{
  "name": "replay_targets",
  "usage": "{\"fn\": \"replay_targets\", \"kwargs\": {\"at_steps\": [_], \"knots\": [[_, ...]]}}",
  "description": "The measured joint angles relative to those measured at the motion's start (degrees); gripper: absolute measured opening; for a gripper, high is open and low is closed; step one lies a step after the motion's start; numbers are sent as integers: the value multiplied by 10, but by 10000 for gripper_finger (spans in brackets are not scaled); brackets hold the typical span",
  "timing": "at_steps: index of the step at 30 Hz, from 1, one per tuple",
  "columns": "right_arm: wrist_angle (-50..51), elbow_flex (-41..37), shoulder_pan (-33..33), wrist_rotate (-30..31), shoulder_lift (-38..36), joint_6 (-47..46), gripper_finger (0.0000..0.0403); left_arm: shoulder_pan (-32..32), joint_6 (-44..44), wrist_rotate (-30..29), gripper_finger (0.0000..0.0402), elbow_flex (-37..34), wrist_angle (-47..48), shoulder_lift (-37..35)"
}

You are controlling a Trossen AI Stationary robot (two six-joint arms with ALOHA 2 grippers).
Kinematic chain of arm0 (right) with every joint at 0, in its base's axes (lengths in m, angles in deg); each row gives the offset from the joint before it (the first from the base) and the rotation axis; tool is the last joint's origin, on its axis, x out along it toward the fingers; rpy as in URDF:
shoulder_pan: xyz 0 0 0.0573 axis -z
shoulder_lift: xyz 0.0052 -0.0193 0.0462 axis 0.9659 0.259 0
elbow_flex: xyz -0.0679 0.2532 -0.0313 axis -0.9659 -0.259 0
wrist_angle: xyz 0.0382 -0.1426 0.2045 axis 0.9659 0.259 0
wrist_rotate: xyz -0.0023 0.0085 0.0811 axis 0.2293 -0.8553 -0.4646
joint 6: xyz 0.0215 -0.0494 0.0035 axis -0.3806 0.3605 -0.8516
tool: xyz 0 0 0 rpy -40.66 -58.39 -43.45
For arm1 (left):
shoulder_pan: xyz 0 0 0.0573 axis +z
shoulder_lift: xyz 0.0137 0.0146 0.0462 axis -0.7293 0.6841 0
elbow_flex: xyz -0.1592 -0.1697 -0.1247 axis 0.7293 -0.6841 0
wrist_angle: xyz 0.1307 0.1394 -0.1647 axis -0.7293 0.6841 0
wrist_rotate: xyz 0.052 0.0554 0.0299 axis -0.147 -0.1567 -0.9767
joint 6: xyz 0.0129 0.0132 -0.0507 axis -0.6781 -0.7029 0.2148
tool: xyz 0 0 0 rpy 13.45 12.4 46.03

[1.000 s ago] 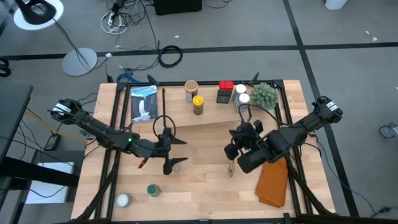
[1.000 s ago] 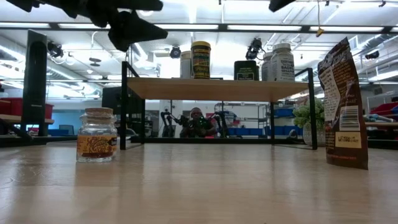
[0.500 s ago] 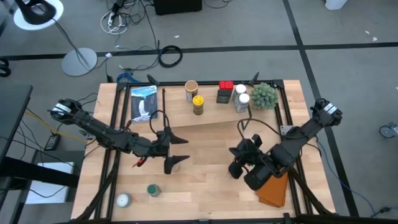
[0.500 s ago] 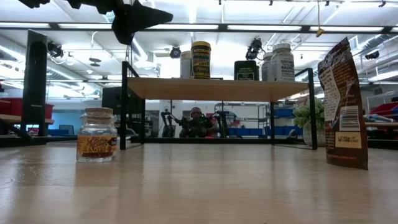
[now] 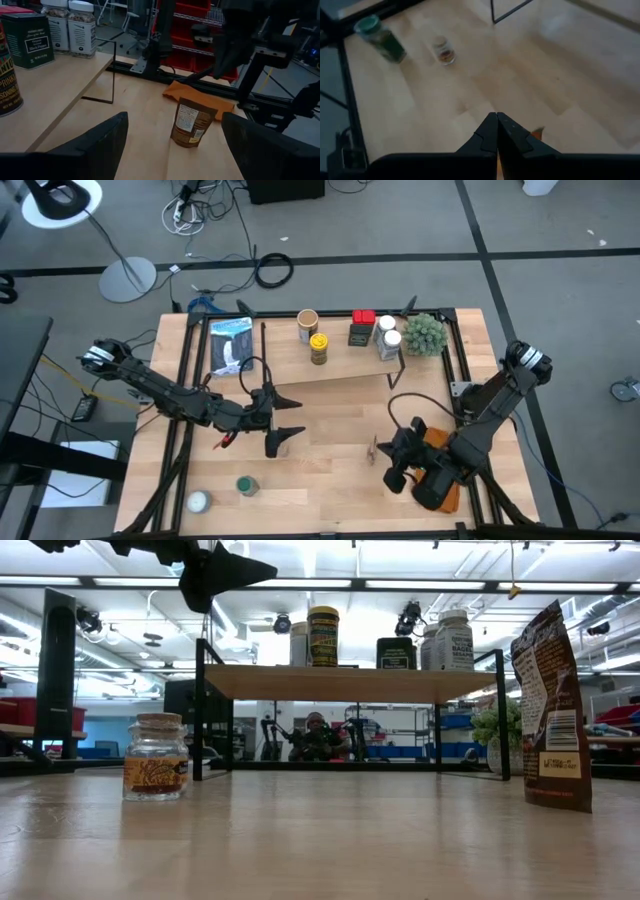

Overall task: Shelf spices
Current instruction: Put the green seasoning bottle on the shelf aligned with the other golden seasoning bottle

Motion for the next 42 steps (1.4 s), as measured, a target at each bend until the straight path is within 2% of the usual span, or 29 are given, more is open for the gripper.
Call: {"fn": "replay_targets", "kwargs": {"at_steps": [9, 14, 18, 26, 30, 36, 39, 42], "knots": [[-75, -46, -38, 0, 0, -16, 5, 0, 0, 0, 326, 0, -7, 0], [-148, -87, -44, 0, 0, -16, 2, 7, 2, 39, 326, 0, -2, 0], [-191, -114, -44, -9, 0, -16, 6, 7, 2, 39, 326, 0, -2, 0], [-211, -141, -44, -12, 0, -35, 3, 7, 30, 30, 337, 20, 21, 0], [-219, -146, -44, -12, 0, -35, 6, -1, 56, 55, 342, 58, 81, 1], [-222, -146, -44, -13, 0, -25, 2, -10, 74, 123, 344, 98, 104, 1], [-222, -146, -44, -14, 0, -21, 4, -20, 104, 122, 341, 133, 162, 1], [-222, -146, -44, -14, 0, -11, 6, -38, 138, 71, 336, 204, 350, 1]]}}
